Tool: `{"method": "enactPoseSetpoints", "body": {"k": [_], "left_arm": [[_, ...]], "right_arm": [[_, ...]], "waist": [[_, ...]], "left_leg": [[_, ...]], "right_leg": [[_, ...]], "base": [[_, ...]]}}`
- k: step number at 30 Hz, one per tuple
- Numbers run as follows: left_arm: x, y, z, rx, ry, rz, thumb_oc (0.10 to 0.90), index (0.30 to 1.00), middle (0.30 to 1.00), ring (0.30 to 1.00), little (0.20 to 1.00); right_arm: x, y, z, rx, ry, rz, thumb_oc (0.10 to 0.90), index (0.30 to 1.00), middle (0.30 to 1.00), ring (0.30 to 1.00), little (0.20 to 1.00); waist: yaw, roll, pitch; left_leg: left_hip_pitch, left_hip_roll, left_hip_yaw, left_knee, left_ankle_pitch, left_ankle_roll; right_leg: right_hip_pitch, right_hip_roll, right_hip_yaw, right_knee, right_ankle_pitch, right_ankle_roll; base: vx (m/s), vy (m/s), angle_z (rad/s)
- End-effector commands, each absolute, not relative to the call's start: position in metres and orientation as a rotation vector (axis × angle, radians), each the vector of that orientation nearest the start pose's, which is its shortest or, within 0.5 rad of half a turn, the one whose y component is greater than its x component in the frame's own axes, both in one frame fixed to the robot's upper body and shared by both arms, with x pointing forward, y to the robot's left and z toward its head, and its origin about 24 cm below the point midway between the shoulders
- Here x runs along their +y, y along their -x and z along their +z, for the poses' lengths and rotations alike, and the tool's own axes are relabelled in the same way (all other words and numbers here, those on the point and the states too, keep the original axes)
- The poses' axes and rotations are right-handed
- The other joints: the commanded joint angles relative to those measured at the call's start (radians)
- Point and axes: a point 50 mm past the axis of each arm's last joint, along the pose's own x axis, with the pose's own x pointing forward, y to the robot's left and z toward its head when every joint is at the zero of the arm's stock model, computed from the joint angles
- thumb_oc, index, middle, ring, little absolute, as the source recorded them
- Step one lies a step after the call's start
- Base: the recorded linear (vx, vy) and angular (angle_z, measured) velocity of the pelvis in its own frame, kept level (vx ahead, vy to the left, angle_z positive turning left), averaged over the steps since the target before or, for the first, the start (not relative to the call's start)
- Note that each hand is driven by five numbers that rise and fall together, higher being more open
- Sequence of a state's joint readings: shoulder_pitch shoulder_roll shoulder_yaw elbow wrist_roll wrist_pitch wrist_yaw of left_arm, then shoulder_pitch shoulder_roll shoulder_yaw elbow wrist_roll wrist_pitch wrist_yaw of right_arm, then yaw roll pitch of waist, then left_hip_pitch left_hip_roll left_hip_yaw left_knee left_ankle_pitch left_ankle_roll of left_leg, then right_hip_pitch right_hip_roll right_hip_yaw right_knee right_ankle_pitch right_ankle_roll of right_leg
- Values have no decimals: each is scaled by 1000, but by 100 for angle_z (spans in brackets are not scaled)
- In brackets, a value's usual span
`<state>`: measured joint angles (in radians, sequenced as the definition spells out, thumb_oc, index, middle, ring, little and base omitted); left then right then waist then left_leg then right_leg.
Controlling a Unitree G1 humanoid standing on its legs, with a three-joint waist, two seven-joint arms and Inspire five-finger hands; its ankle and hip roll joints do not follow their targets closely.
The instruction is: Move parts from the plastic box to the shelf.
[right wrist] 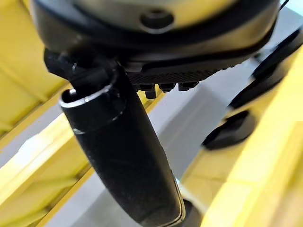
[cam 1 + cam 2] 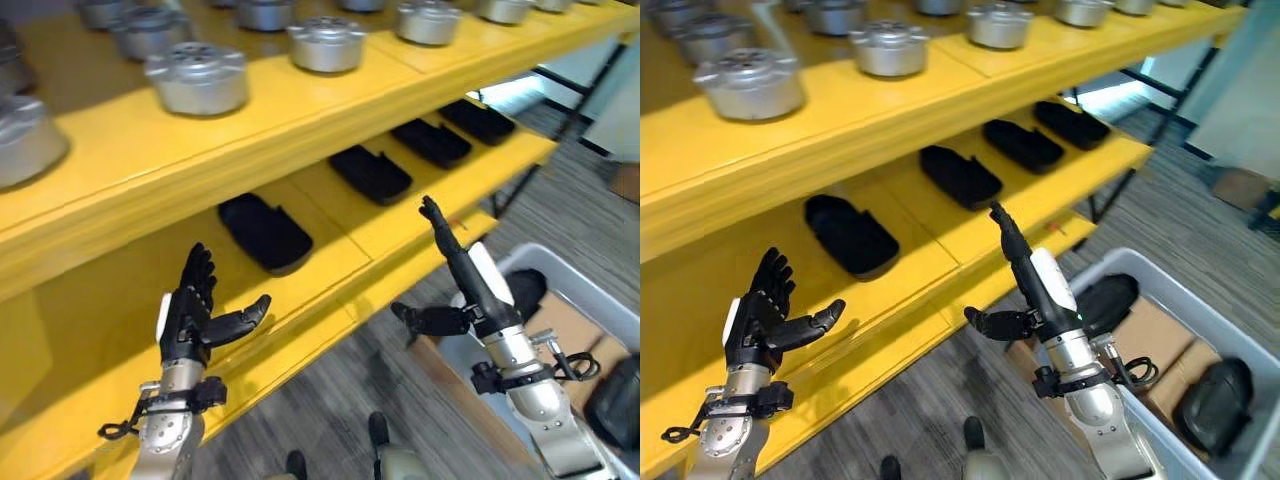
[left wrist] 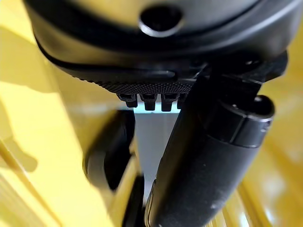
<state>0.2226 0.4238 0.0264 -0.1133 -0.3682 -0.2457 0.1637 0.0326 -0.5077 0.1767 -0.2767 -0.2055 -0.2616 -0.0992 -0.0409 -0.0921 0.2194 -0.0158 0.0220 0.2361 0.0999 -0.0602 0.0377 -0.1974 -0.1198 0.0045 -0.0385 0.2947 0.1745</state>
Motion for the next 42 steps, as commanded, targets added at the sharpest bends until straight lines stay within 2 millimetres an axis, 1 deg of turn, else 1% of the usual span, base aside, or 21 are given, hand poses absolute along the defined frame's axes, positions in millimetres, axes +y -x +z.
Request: {"method": "enactPoseSetpoints", "body": {"k": [1,2,4,5,8,9,14,16,20,21,22,25,26,27,28,29,30,31,34,37,42], "left_arm": [[236,-209,125,-484,-98,137,900,1000,1000,1000,1000],[236,-209,126,-484,-98,137,900,1000,1000,1000,1000],[233,-210,127,-487,-91,126,900,1000,1000,1000,1000],[235,-210,127,-486,-95,132,900,1000,1000,1000,1000],[237,-210,125,-477,-90,141,900,1000,1000,1000,1000],[240,-212,123,-466,-97,158,900,1000,1000,1000,1000],[243,-211,115,-438,-67,183,900,1000,1000,1000,1000],[242,-210,115,-437,-52,182,900,1000,1000,1000,1000],[241,-211,115,-445,-43,176,900,1000,1000,1000,1000],[239,-214,111,-432,7,188,900,1000,1000,1000,1000],[239,-214,111,-433,8,183,900,1000,1000,1000,1000],[238,-215,111,-431,5,181,900,1000,1000,1000,1000],[238,-215,112,-435,1,181,900,1000,1000,1000,1000],[239,-215,111,-434,6,184,900,1000,1000,1000,1000],[239,-215,109,-425,12,187,900,1000,1000,1000,1000],[239,-215,109,-425,12,187,900,1000,1000,1000,1000],[237,-214,104,-405,27,195,900,1000,1000,1000,1000],[237,-214,104,-403,29,190,900,1000,1000,1000,1000],[234,-211,100,-388,32,172,900,1000,1000,1000,1000],[228,-214,97,-370,18,150,900,1000,1000,1000,1000],[225,-215,96,-372,38,118,900,1000,1000,1000,1000]], "right_arm": [[-148,-235,172,-802,608,213,900,1000,1000,1000,1000],[-148,-235,172,-803,608,213,900,1000,1000,1000,1000],[-145,-240,173,-804,612,210,900,1000,1000,1000,1000],[-144,-240,174,-809,614,207,900,1000,1000,1000,1000],[-146,-243,169,-783,649,202,900,1000,1000,1000,1000],[-153,-244,163,-745,654,182,900,1000,1000,1000,1000],[-164,-239,161,-720,668,164,900,1000,1000,1000,1000],[-170,-237,160,-707,659,152,900,1000,1000,1000,1000],[-171,-237,159,-705,645,147,900,1000,1000,1000,1000],[-171,-237,159,-709,630,133,900,1000,1000,1000,1000],[-171,-237,159,-710,627,133,900,1000,1000,1000,1000],[-171,-237,159,-712,625,134,900,1000,1000,1000,1000],[-169,-238,162,-730,611,142,900,1000,1000,1000,1000],[-167,-238,162,-734,606,150,900,1000,1000,1000,1000],[-165,-238,164,-742,603,161,900,1000,1000,1000,1000],[-165,-238,164,-742,602,161,900,1000,1000,1000,1000],[-164,-240,159,-717,604,176,900,1000,1000,1000,1000],[-163,-240,159,-718,598,180,900,1000,1000,1000,1000],[-164,-239,154,-697,605,194,900,1000,1000,1000,1000],[-165,-238,150,-681,591,200,900,1000,1000,1000,1000],[-158,-234,149,-686,564,236,900,1000,1000,1000,1000]], "waist": [[67,47,-21],[65,47,-16],[78,28,-26],[83,27,-32],[90,10,-35],[84,-3,-47],[58,12,-62],[36,34,-70],[19,53,-73],[4,63,-76],[2,71,-76],[-2,77,-75],[-5,78,-68],[0,78,-61],[8,67,-43],[6,66,-46],[41,47,-19],[48,39,-14],[63,41,-9],[98,73,-2],[97,88,-27]], "left_leg": [[36,34,-26,-34,-6,-16],[40,33,-26,-32,-9,-16],[51,49,9,-35,-14,-35],[63,55,9,-38,-32,-42],[68,55,33,-39,-23,-53],[70,64,29,-36,-22,-69],[89,108,23,-42,-4,-98],[99,158,29,-60,25,-125],[107,205,41,-74,61,-150],[108,238,39,-72,109,-165],[106,255,41,-72,117,-172],[102,272,40,-56,134,-179],[78,310,18,70,188,-183],[57,313,-10,139,197,-177],[-10,283,-72,278,217,-159],[-15,282,-74,279,218,-159],[-114,178,-152,274,159,-127],[-153,161,-164,250,164,-119],[-218,195,-169,131,205,-131],[-242,160,-271,-107,312,-182],[-178,136,-290,-135,291,-171]], "right_leg": [[99,-235,-358,224,-158,-15],[106,-235,-360,221,-156,-12],[118,-321,-423,184,-57,27],[129,-332,-431,170,-48,51],[165,-344,-477,129,-19,57],[181,-319,-462,99,-31,62],[187,-281,-461,104,-68,49],[186,-239,-457,106,-127,27],[180,-190,-444,107,-172,4],[171,-155,-424,117,-201,-12],[164,-134,-414,124,-217,-26],[164,-116,-406,128,-231,-39],[175,-59,-376,124,-267,-80],[181,-44,-359,120,-273,-94],[191,-21,-326,103,-279,-123],[189,-22,-328,102,-278,-123],[217,-6,-274,82,-295,-124],[215,-6,-265,76,-286,-119],[244,1,-236,56,-301,-100],[303,23,-181,35,-326,-83],[343,15,-134,45,-362,-70]], "base": [[8,-81,-84],[31,-138,-109],[82,-216,-110],[45,-186,-28],[64,-197,-37],[108,-225,0],[83,-169,7],[73,-225,-14],[52,-204,-15],[46,-214,-6],[59,-260,-7],[42,-139,-14],[110,-309,-15],[135,-440,-65],[49,-197,-86],[132,-203,-103],[137,-73,-62],[193,-51,-23],[212,82,-69],[328,152,-61],[250,180,-81]]}}
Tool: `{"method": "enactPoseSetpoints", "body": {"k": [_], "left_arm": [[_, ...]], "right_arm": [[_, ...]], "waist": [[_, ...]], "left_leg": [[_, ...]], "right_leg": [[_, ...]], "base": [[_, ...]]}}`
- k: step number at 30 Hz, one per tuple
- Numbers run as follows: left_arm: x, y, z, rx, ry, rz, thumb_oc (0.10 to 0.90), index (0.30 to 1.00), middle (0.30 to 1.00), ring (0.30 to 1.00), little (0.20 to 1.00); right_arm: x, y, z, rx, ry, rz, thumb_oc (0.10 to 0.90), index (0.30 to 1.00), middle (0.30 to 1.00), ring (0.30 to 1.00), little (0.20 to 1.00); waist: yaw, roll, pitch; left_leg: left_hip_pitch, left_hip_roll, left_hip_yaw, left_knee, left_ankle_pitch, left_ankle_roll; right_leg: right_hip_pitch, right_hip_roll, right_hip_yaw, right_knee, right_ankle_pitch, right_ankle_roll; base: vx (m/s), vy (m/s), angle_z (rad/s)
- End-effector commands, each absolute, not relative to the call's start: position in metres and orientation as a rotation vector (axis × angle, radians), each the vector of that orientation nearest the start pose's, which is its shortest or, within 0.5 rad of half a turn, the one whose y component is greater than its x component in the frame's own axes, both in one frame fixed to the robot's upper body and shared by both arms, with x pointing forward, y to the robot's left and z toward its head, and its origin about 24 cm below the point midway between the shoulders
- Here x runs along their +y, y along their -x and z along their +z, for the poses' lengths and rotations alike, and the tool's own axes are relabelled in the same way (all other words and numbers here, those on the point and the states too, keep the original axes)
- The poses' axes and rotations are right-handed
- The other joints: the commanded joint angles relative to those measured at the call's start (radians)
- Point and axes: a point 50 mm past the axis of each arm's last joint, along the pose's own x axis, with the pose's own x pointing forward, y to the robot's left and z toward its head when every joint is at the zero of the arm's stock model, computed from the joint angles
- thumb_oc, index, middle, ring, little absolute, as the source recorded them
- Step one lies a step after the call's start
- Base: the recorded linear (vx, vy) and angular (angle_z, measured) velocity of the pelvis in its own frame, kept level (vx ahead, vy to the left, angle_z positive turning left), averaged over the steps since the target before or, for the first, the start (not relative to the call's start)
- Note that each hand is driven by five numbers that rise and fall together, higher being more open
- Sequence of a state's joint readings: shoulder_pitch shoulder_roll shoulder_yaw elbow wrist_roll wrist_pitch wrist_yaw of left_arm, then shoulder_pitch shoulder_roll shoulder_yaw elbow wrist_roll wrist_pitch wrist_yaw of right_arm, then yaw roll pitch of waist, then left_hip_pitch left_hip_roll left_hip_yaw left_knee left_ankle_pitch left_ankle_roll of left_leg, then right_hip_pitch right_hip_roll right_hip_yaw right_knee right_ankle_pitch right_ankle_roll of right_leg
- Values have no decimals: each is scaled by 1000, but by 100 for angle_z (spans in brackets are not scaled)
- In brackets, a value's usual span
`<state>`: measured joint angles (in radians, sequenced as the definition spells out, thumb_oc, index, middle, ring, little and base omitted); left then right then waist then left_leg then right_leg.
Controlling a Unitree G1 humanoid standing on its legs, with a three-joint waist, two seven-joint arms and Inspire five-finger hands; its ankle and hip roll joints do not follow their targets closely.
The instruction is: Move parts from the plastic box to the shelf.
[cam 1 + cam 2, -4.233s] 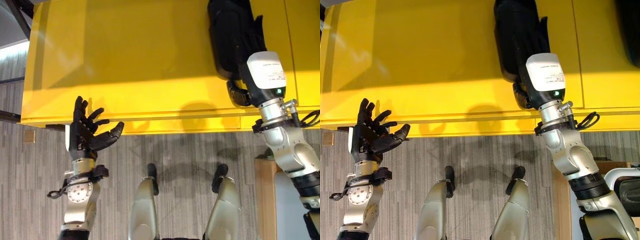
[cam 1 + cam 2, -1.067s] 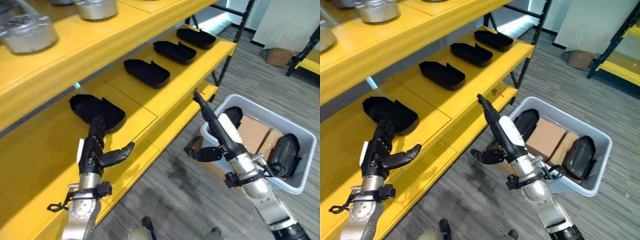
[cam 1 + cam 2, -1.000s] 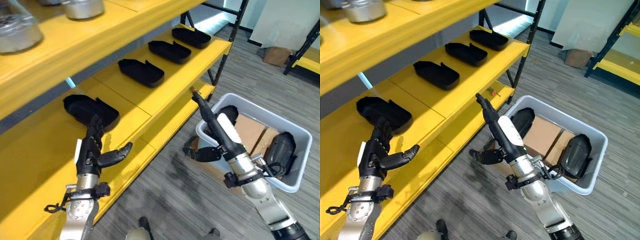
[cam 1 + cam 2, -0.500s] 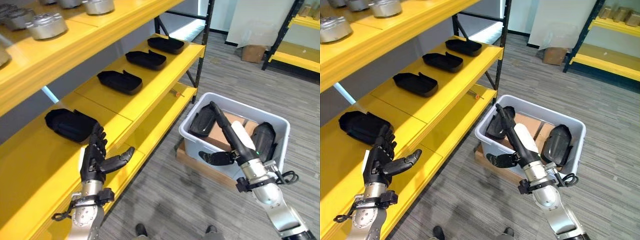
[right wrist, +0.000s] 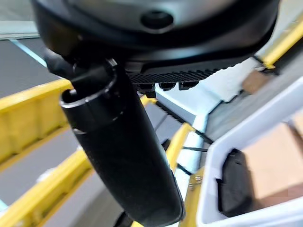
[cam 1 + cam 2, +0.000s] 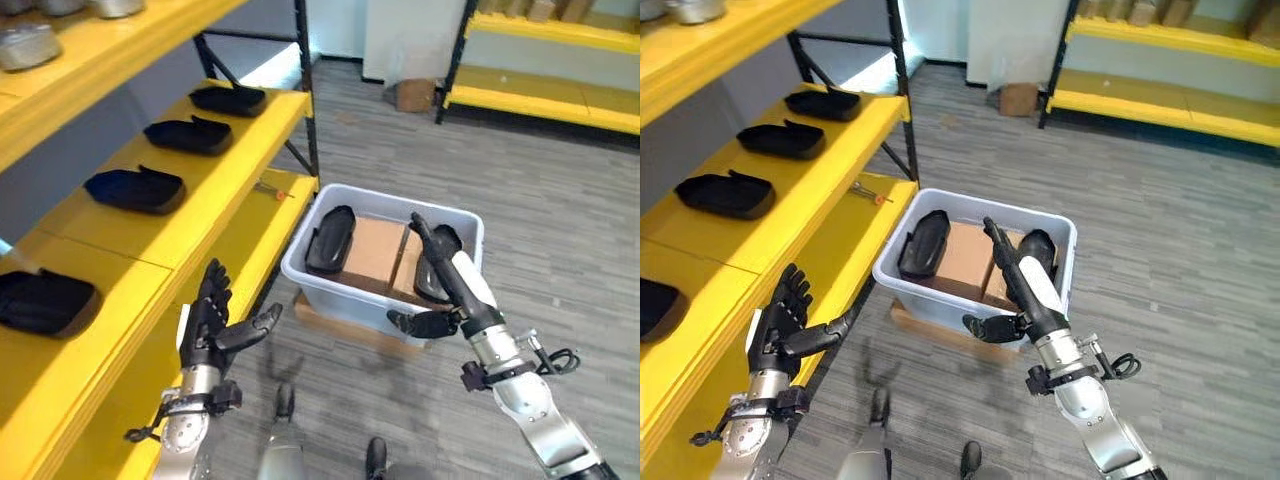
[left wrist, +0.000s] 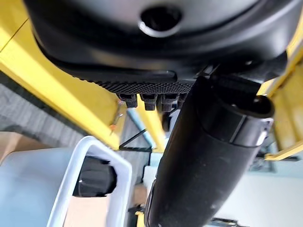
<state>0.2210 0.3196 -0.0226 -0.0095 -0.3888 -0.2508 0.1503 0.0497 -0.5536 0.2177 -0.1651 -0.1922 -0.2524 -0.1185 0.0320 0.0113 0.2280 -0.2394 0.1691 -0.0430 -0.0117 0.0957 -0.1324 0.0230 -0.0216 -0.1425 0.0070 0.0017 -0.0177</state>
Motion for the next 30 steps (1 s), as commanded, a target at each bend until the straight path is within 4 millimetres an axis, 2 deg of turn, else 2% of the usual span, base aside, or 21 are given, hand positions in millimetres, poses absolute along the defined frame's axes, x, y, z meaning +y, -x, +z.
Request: {"method": "enactPoseSetpoints", "body": {"k": [1,4,6,7,9,12,13,14,16,17,19,20,21,23,24,25,30], "left_arm": [[223,-216,99,-382,37,94,900,1000,1000,1000,1000],[223,-217,101,-382,23,80,900,1000,1000,1000,1000],[224,-218,105,-401,14,76,900,1000,1000,1000,1000],[224,-218,105,-401,14,76,900,1000,1000,1000,1000],[224,-219,108,-405,8,70,900,1000,1000,1000,1000],[223,-222,110,-414,9,66,900,1000,1000,1000,1000],[222,-223,111,-413,3,64,900,1000,1000,1000,1000],[221,-225,111,-409,-12,57,900,1000,1000,1000,1000],[221,-225,111,-410,-12,57,900,1000,1000,1000,1000],[221,-226,112,-409,-29,50,900,1000,1000,1000,1000],[222,-225,110,-400,-55,47,900,1000,1000,1000,1000],[223,-223,110,-398,-59,48,900,1000,1000,1000,1000],[223,-223,110,-396,-54,49,900,1000,1000,1000,1000],[230,-219,108,-395,-41,80,900,1000,1000,1000,1000],[235,-215,102,-372,-39,115,900,1000,1000,1000,1000],[228,-217,101,-375,-11,90,900,1000,1000,1000,1000],[222,-215,99,-372,32,76,900,1000,1000,1000,1000]], "right_arm": [[-155,-233,145,-668,537,252,900,1000,1000,1000,1000],[-153,-232,144,-659,540,269,900,1000,1000,1000,1000],[-149,-234,144,-661,542,292,900,1000,1000,1000,1000],[-149,-234,144,-661,542,292,900,1000,1000,1000,1000],[-145,-236,145,-666,542,311,900,1000,1000,1000,1000],[-143,-237,145,-663,543,318,900,1000,1000,1000,1000],[-142,-237,145,-667,541,321,900,1000,1000,1000,1000],[-140,-238,146,-673,550,324,900,1000,1000,1000,1000],[-140,-238,146,-674,550,324,900,1000,1000,1000,1000],[-136,-238,146,-680,554,335,900,1000,1000,1000,1000],[-134,-238,145,-678,551,345,900,1000,1000,1000,1000],[-133,-238,143,-671,550,353,900,1000,1000,1000,1000],[-132,-238,142,-664,548,355,900,1000,1000,1000,1000],[-131,-240,145,-681,543,348,900,1000,1000,1000,1000],[-132,-236,144,-679,573,349,900,1000,1000,1000,1000],[-133,-235,144,-675,581,359,900,1000,1000,1000,1000],[-140,-234,148,-687,593,343,900,1000,1000,1000,1000]], "waist": [[11,-21,-52],[6,-31,-63],[4,-45,-75],[5,-46,-75],[3,-57,-85],[2,-63,-86],[0,-66,-88],[-4,-62,-81],[-1,-62,-83],[-16,-52,-62],[-32,-27,-37],[-34,-15,-28],[-40,-12,-25],[-56,-13,6],[-57,-31,17],[-61,-53,9],[-67,-55,-8]], "left_leg": [[59,-29,24,2,112,20],[64,-39,49,20,81,39],[68,-60,74,42,39,58],[68,-60,75,43,38,59],[62,-76,107,87,-8,84],[44,-92,122,132,-44,96],[42,-99,127,144,-63,107],[55,-114,127,141,-80,126],[53,-114,130,141,-79,127],[86,-130,127,127,-91,150],[121,-132,118,109,-98,171],[151,-133,132,88,-100,169],[176,-136,145,69,-106,164],[249,-116,156,31,-128,127],[286,-86,169,37,-161,95],[284,-80,162,47,-167,84],[276,-35,150,56,-160,57]], "right_leg": [[123,-108,33,9,-62,135],[124,-134,39,9,-60,149],[119,-166,56,5,-53,166],[118,-166,57,5,-53,167],[104,-196,67,8,-36,182],[90,-218,67,33,-23,195],[80,-226,65,60,-16,200],[37,-225,74,145,14,205],[28,-226,79,156,10,205],[-48,-214,98,294,86,201],[-129,-172,113,421,116,191],[-183,-190,80,428,110,188],[-218,-206,54,382,105,181],[-280,-309,-23,177,179,205],[-238,-346,-111,50,210,233],[-210,-325,-104,36,204,224],[-183,-291,-147,40,189,214]], "base": [[288,261,-102],[206,153,-81],[143,116,-17],[127,110,-17],[149,124,-23],[107,95,-24],[137,142,-4],[103,112,-4],[36,84,-9],[54,161,-17],[111,201,-14],[175,117,-12],[308,-11,-51],[403,-248,-44],[411,-407,1],[330,-316,9],[121,-180,42]]}}
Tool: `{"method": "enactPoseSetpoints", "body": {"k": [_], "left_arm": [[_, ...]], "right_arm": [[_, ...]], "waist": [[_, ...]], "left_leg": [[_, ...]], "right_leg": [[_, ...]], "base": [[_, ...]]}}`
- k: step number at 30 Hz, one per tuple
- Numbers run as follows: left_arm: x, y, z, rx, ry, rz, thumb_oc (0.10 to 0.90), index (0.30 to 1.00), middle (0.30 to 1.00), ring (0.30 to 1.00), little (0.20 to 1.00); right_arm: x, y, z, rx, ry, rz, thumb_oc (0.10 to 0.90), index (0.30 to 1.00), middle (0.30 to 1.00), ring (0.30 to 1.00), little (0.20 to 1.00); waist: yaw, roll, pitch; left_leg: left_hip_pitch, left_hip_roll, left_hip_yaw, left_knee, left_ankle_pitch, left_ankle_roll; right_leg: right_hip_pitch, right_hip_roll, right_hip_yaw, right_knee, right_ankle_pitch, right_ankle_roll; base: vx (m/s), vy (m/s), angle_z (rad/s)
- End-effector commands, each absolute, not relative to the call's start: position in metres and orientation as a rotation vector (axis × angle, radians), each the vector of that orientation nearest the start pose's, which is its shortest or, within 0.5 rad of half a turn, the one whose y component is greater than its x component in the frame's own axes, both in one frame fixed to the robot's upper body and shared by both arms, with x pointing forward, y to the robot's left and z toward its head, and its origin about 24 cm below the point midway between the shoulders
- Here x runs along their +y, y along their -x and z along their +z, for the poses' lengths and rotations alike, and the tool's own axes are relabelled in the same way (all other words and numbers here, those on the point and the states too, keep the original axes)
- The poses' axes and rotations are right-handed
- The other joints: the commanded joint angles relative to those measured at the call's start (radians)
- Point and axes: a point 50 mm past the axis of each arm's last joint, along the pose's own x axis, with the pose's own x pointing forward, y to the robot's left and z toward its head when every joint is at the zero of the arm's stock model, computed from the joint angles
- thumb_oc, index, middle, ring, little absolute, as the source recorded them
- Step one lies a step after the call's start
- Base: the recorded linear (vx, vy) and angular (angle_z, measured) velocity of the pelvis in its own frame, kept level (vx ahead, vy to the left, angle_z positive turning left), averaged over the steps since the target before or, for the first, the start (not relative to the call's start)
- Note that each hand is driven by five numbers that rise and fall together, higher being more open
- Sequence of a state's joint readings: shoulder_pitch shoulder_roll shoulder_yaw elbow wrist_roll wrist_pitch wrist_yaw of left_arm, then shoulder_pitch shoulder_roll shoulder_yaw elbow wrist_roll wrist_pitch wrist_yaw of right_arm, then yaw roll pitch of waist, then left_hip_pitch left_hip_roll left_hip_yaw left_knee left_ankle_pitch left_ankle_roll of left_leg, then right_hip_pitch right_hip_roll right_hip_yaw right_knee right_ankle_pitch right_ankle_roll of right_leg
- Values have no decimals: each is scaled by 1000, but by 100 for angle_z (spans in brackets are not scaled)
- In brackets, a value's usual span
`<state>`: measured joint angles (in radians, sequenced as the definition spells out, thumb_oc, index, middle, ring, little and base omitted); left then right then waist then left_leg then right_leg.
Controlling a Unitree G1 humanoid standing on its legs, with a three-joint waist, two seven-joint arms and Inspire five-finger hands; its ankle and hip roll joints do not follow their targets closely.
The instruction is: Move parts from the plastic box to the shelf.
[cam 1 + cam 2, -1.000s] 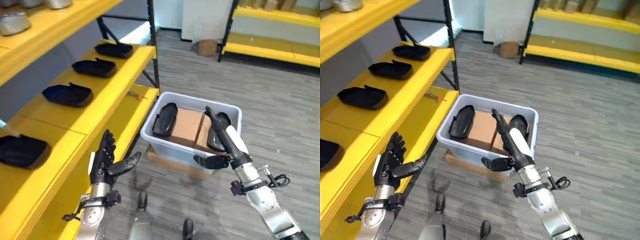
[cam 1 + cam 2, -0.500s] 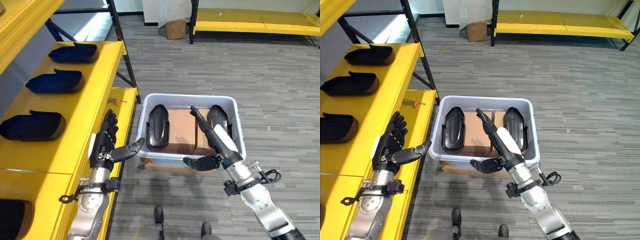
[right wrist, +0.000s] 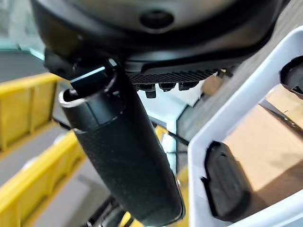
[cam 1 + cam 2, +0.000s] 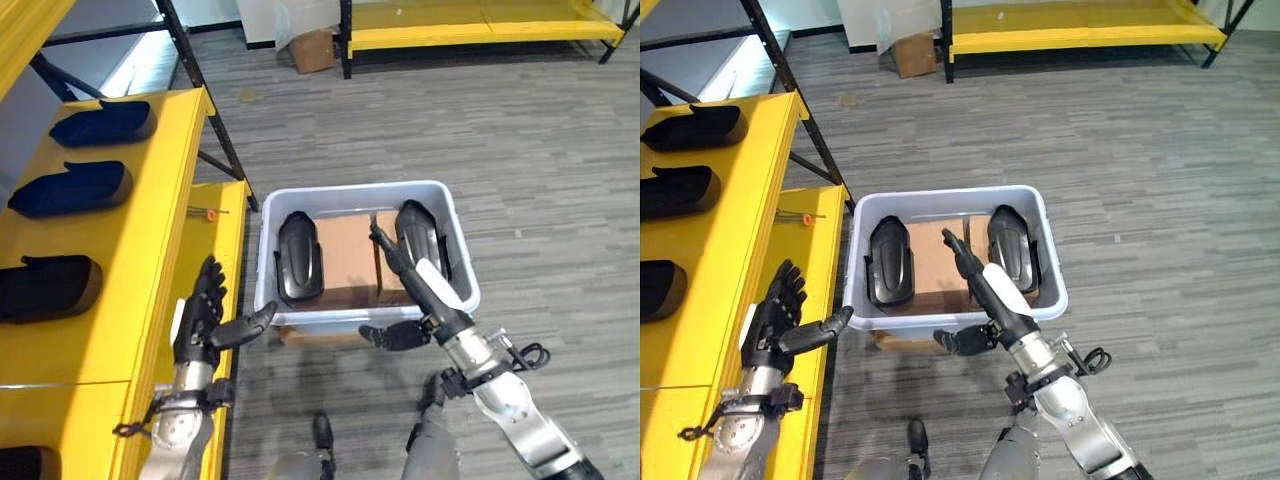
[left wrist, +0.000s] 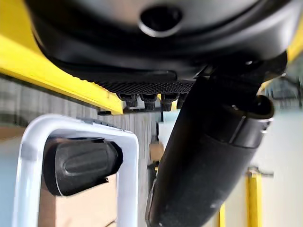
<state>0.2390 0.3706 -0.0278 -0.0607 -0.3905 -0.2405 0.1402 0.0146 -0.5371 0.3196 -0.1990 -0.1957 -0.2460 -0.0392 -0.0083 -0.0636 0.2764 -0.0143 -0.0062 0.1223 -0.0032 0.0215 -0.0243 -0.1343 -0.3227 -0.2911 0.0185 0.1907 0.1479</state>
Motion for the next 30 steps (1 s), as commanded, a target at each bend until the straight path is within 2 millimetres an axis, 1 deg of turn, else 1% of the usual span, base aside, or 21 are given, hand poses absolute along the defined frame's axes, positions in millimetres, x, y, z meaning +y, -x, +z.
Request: {"method": "enactPoseSetpoints", "body": {"k": [1,6,9,10,11,12,13,14,15,16,17,18,19,20,21,23,24,26,27,29,30], "left_arm": [[221,-215,100,-373,34,70,900,1000,1000,1000,1000],[220,-220,104,-387,32,62,900,1000,1000,1000,1000],[219,-221,105,-393,39,61,900,1000,1000,1000,1000],[219,-222,108,-409,49,65,900,1000,1000,1000,1000],[219,-223,109,-411,48,65,900,1000,1000,1000,1000],[220,-223,110,-417,47,70,900,1000,1000,1000,1000],[220,-224,110,-417,43,75,900,1000,1000,1000,1000],[221,-224,109,-412,44,75,900,1000,1000,1000,1000],[222,-223,108,-405,48,77,900,1000,1000,1000,1000],[221,-222,109,-404,41,71,900,1000,1000,1000,1000],[222,-222,110,-407,30,71,900,1000,1000,1000,1000],[223,-221,109,-402,19,77,900,1000,1000,1000,1000],[224,-220,108,-398,27,80,900,1000,1000,1000,1000],[226,-219,106,-390,18,87,900,1000,1000,1000,1000],[226,-220,110,-404,13,78,900,1000,1000,1000,1000],[226,-222,114,-421,20,64,900,1000,1000,1000,1000],[226,-222,115,-423,19,63,900,1000,1000,1000,1000],[227,-222,120,-447,1,60,900,1000,1000,1000,1000],[228,-223,124,-458,-24,56,900,1000,1000,1000,1000],[229,-224,129,-476,-34,51,900,1000,1000,1000,1000],[229,-223,135,-501,-52,54,900,1000,1000,1000,1000]], "right_arm": [[-141,-235,149,-684,595,337,900,1000,1000,1000,1000],[-145,-236,155,-709,594,307,900,1000,1000,1000,1000],[-146,-236,158,-725,598,295,900,1000,1000,1000,1000],[-146,-238,164,-754,619,286,900,1000,1000,1000,1000],[-146,-238,165,-756,619,285,900,1000,1000,1000,1000],[-146,-239,168,-776,624,279,900,1000,1000,1000,1000],[-146,-239,172,-793,633,277,900,1000,1000,1000,1000],[-147,-239,174,-802,643,268,900,1000,1000,1000,1000],[-149,-240,176,-811,659,254,900,1000,1000,1000,1000],[-150,-241,179,-823,668,239,900,1000,1000,1000,1000],[-152,-242,182,-840,677,220,900,1000,1000,1000,1000],[-155,-242,184,-848,695,197,900,1000,1000,1000,1000],[-156,-240,185,-854,699,191,900,1000,1000,1000,1000],[-155,-241,186,-861,702,193,900,1000,1000,1000,1000],[-158,-242,190,-874,713,168,900,1000,1000,1000,1000],[-164,-244,197,-894,732,105,900,1000,1000,1000,1000],[-164,-245,197,-896,732,102,900,1000,1000,1000,1000],[-168,-245,204,-922,736,48,900,1000,1000,1000,1000],[-171,-246,210,-951,735,-7,900,1000,1000,1000,1000],[-175,-245,214,-965,753,-50,900,1000,1000,1000,1000],[-181,-242,218,-985,783,-101,900,1000,1000,1000,1000]], "waist": [[-29,24,-56],[-44,39,-36],[-48,45,-24],[-25,42,26],[-29,41,25],[-20,35,38],[-15,27,43],[-14,26,41],[-11,26,39],[-6,27,39],[1,31,43],[3,33,44],[5,38,44],[10,41,48],[3,45,58],[0,40,75],[2,37,76],[5,27,87],[8,16,104],[11,8,118],[13,-2,128]], "left_leg": [[44,151,-16,45,-78,-58],[11,204,-20,40,-50,-85],[-20,221,-21,92,-49,-96],[-128,208,-84,311,-11,-125],[-139,205,-89,318,-9,-124],[-173,179,-128,356,4,-135],[-192,176,-148,356,17,-140],[-206,209,-135,306,33,-132],[-226,271,-116,216,48,-124],[-229,311,-100,136,83,-125],[-235,337,-82,78,126,-130],[-235,370,-65,34,175,-144],[-204,364,-74,29,144,-143],[-191,351,-88,45,113,-135],[-207,344,-74,58,109,-139],[-234,319,-57,104,80,-137],[-237,316,-56,111,76,-135],[-248,295,-34,136,55,-132],[-254,276,-14,140,42,-125],[-263,272,0,145,41,-127],[-273,267,0,148,38,-129]], "right_leg": [[-29,17,-3,31,-8,46],[-77,43,5,82,-60,26],[-85,52,6,97,-83,12],[-73,66,13,109,-115,-24],[-77,63,9,107,-110,-25],[-78,63,10,108,-109,-29],[-78,63,5,109,-113,-30],[-75,63,-2,107,-120,-27],[-68,54,-8,105,-129,-10],[-66,52,-7,107,-132,-2],[-66,46,-5,114,-132,5],[-72,31,2,126,-134,18],[-81,28,11,148,-148,21],[-94,25,33,172,-140,26],[-106,15,48,172,-122,28],[-124,-7,65,168,-102,37],[-126,-10,68,168,-101,39],[-140,-31,76,164,-84,46],[-142,-48,77,144,-61,56],[-141,-64,68,130,-50,61],[-138,-72,57,116,-44,66]], "base": [[61,-144,6],[17,-130,-6],[8,-140,7],[-46,-165,10],[-69,-194,17],[-40,-49,29],[-2,-39,30],[35,67,19],[82,127,16],[82,175,32],[102,175,47],[91,202,42],[103,216,18],[42,199,-10],[-5,186,-39],[-35,154,-66],[-17,136,-59],[-5,175,-15],[-3,176,12],[-8,100,0],[-4,50,3]]}}
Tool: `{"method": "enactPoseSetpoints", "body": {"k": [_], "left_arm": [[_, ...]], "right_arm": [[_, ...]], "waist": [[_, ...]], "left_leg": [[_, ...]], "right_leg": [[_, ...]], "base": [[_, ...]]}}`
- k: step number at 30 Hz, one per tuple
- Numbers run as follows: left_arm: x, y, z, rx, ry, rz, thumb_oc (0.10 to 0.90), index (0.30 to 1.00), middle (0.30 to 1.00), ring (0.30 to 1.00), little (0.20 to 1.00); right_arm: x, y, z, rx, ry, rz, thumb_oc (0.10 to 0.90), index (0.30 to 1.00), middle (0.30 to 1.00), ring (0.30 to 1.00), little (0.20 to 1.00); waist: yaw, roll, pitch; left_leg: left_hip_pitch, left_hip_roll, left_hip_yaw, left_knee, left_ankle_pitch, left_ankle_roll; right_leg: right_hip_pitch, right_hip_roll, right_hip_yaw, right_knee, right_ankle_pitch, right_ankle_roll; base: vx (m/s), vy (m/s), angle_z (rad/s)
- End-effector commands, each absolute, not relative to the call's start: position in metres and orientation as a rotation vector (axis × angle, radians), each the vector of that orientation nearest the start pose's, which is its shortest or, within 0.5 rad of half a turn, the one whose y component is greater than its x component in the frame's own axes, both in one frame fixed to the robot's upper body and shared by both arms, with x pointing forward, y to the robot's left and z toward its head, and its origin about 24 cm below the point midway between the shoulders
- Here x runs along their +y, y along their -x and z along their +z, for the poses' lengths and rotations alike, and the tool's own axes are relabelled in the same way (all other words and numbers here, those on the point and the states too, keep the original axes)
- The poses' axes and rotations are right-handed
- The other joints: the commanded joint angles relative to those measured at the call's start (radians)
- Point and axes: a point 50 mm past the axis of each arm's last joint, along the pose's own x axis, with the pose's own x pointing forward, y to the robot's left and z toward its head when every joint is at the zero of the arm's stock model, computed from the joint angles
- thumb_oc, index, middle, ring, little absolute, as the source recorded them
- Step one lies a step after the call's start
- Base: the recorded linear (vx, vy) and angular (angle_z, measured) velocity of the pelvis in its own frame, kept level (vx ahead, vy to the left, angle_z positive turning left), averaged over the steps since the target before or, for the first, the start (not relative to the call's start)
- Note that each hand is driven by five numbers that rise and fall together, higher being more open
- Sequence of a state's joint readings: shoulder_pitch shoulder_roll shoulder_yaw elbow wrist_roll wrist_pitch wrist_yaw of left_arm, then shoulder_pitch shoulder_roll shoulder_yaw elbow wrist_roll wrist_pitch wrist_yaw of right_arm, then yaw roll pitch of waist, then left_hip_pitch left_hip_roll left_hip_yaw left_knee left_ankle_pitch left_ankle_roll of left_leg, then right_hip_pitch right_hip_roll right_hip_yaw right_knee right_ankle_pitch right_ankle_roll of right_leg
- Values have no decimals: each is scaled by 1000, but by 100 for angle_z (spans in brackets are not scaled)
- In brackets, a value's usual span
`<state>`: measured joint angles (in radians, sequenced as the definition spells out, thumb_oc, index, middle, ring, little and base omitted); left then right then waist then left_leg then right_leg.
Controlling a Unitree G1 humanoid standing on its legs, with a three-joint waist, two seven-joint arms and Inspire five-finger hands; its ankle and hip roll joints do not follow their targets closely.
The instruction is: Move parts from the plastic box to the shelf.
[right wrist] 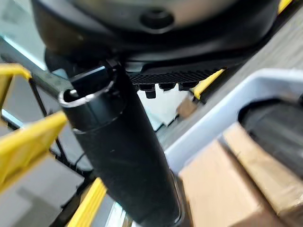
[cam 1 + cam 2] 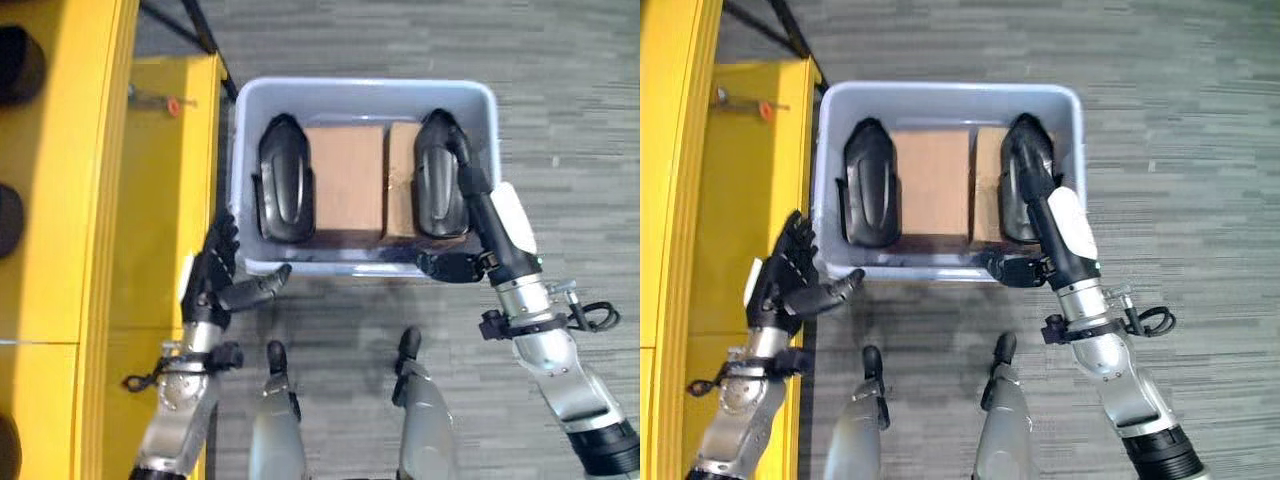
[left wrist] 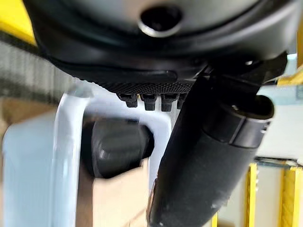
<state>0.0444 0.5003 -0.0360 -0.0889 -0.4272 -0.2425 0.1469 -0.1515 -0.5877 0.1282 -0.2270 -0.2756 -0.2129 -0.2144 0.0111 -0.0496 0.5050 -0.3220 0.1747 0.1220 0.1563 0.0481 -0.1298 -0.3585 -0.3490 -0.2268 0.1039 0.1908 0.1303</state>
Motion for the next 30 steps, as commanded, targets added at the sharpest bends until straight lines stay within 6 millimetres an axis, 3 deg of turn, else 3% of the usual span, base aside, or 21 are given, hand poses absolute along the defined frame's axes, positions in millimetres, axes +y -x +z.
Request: {"method": "enactPoseSetpoints", "body": {"k": [1,2,7,17,30], "left_arm": [[229,-223,135,-501,-52,54,900,1000,1000,1000,1000],[231,-222,139,-518,-70,61,900,1000,1000,1000,1000],[226,-223,144,-541,-51,55,900,1000,1000,1000,1000],[221,-226,151,-570,-53,32,900,1000,1000,1000,1000],[218,-230,149,-564,-50,7,900,1000,1000,1000,1000]], "right_arm": [[-181,-242,218,-985,783,-103,900,1000,1000,1000,1000],[-189,-242,221,-995,843,-174,900,1000,1000,1000,1000],[-208,-252,216,-922,962,-293,900,1000,1000,1000,1000],[-245,-274,212,-794,1164,-469,900,1000,1000,1000,1000],[-261,-299,188,-598,1220,-403,900,1000,1000,1000,1000]], "waist": [[-7,-16,-101],[-2,-28,-86],[3,-39,-64],[18,-27,-20],[26,-4,15]], "left_leg": [[34,85,0,-11,11,-23],[15,80,-5,-5,12,-25],[-18,89,-16,6,18,-33],[-44,110,-28,-5,36,-45],[-55,121,-30,-21,54,-53]], "right_leg": [[86,-47,-8,30,-44,83],[75,-52,-17,31,-39,89],[49,-52,-27,49,-42,90],[-9,-42,-30,91,-54,91],[-53,-37,-25,114,-56,88]], "base": [[1,31,11],[11,8,15],[1,0,1],[-5,-17,-3],[-4,-4,0]]}}
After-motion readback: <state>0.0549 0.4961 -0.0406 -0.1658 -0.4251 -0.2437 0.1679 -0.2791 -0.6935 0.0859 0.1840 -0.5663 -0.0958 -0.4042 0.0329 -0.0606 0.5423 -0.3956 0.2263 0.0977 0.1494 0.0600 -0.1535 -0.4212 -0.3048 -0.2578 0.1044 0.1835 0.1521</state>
